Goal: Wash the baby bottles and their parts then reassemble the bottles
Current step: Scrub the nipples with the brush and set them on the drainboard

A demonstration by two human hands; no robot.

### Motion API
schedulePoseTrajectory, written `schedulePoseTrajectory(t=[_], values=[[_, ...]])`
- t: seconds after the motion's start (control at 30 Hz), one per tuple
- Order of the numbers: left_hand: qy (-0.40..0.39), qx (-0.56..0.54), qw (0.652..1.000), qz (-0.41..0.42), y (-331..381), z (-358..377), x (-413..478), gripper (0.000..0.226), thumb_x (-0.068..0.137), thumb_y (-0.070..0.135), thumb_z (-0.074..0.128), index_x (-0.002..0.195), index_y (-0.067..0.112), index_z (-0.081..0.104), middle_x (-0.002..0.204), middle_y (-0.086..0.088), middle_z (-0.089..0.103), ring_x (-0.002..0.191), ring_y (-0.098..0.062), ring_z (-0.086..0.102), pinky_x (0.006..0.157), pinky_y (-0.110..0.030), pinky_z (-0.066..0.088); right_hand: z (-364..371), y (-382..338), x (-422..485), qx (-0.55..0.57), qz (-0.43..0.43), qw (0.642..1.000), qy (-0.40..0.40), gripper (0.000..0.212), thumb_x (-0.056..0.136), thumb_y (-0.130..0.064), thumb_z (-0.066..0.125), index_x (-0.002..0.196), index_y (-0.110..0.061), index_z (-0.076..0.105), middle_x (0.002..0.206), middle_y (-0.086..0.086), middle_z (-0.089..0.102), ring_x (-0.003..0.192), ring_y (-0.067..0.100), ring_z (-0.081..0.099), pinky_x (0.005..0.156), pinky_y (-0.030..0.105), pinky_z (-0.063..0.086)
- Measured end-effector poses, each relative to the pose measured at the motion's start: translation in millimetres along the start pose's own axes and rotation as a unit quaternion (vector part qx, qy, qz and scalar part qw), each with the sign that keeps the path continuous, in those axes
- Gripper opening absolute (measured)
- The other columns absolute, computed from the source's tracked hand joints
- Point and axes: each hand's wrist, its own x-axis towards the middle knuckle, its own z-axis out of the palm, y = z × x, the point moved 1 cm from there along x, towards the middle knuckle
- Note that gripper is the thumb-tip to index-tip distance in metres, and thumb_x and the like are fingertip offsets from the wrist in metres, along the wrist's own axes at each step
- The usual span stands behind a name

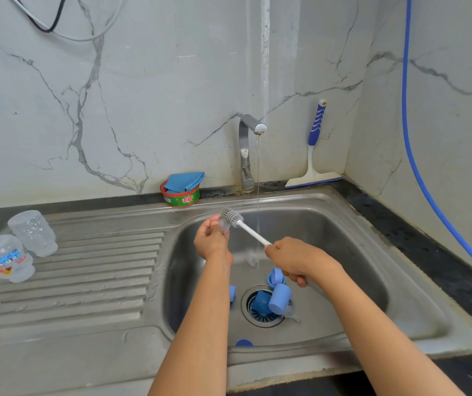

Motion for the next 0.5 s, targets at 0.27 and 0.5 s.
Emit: schedulePoseTrajectory(t=[0.27,0.5], values=[[-0.031,-0.013,0.999,-0.002,3.3,3.1,0.5,0.023,0.096,-0.003,0.046,0.107,0.009,0.062,0.107,-0.012,0.064,0.095,-0.021,0.062,0.067,-0.023,0.055,3.1,-2.7,-0.5,0.021,-0.03,0.999,-0.024,0.027,0.097,-0.03,0.03,0.084,-0.012,0.046,0.057,0.002,0.04,0.034,0.013,0.03,0.038,0.018,0.03],[-0.016,-0.021,0.999,-0.027,-0.7,-1.6,6.2,0.014,0.092,-0.001,0.056,0.105,-0.001,0.06,0.11,-0.02,0.065,0.094,-0.025,0.067,0.06,-0.021,0.057,1.2,-0.5,-2.3,0.016,-0.01,1.0,-0.021,0.029,0.098,-0.025,0.029,0.1,-0.006,0.051,0.062,0.004,0.043,0.038,0.013,0.033,0.039,0.019,0.032]])
